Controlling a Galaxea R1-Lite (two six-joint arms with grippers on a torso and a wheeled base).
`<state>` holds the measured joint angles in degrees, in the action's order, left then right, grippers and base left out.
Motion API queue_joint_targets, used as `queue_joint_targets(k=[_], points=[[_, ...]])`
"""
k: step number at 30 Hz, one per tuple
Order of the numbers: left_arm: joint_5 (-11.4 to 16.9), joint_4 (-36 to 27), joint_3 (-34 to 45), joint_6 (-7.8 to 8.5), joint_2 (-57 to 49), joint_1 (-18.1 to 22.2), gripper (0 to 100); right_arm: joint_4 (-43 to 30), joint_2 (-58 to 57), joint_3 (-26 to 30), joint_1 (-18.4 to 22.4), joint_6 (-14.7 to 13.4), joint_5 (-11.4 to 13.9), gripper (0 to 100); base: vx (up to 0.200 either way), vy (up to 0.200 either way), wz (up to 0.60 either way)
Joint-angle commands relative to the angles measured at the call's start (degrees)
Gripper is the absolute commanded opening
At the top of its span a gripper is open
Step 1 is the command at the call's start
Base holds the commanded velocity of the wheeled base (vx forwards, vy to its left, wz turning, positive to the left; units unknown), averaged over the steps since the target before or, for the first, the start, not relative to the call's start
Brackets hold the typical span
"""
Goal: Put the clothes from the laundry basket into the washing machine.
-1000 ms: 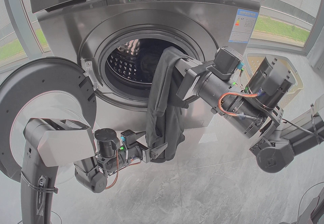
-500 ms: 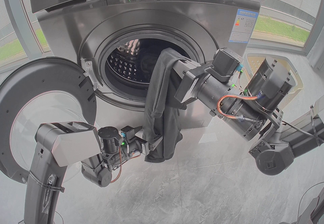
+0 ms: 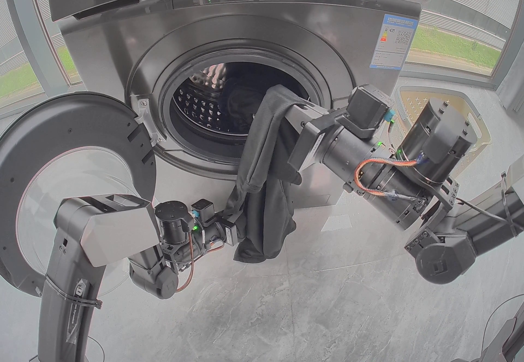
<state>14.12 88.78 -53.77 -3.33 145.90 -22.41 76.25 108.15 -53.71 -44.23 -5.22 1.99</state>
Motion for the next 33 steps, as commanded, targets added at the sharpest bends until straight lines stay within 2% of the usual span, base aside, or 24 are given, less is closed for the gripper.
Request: queue_joint_targets(k=[1,7,14,18,20,21,22,27,33], points=[[0.1,0.1,4.3,-0.1,-6.2,1.1,0,-0.1,0.0,0.6,2.3,-0.1,-0.1,0,0.0,0.0,0.0],[0.1,0.2,10.7,-0.89,-14.9,2.7,0,-0.1,-0.2,3.1,4.4,0.0,-0.9,0,0.0,0.0,0.0],[1.0,0.2,18.4,-1.86,-28.9,3.1,0,3.9,-0.7,10.4,6.9,-0.1,-0.9,0,0.0,0.0,0.0],[1.2,0.1,21.8,-3.88,-34.9,2.6,0,4.6,-3.6,16.1,7.2,-0.1,-1.0,0,0.0,0.0,0.0],[1.2,0.1,22.2,-4.05,-35.6,2.6,0,4.7,-4.0,16.9,7.2,-0.1,-1.0,0,0.0,0.0,0.0],[1.3,0.2,25.0,-4.49,-39.0,2.6,0,4.7,-6.3,20.4,8.0,-0.1,-1.2,0,0.0,0.0,0.0],[1.5,0.1,25.5,-4.76,-40.5,2.5,0,4.8,-7.0,21.5,8.7,-0.2,-1.1,0,0.0,0.0,0.0],[2.7,0.0,24.2,-5.37,-45.4,2.4,0,4.8,-7.6,21.6,12.6,-0.1,-1.1,0,0.0,0.0,0.0],[2.6,0.0,22.5,-7.48,-48.7,2.7,0,5.7,-6.9,21.6,17.1,-0.1,-1.0,0,0.0,0.0,0.0]])
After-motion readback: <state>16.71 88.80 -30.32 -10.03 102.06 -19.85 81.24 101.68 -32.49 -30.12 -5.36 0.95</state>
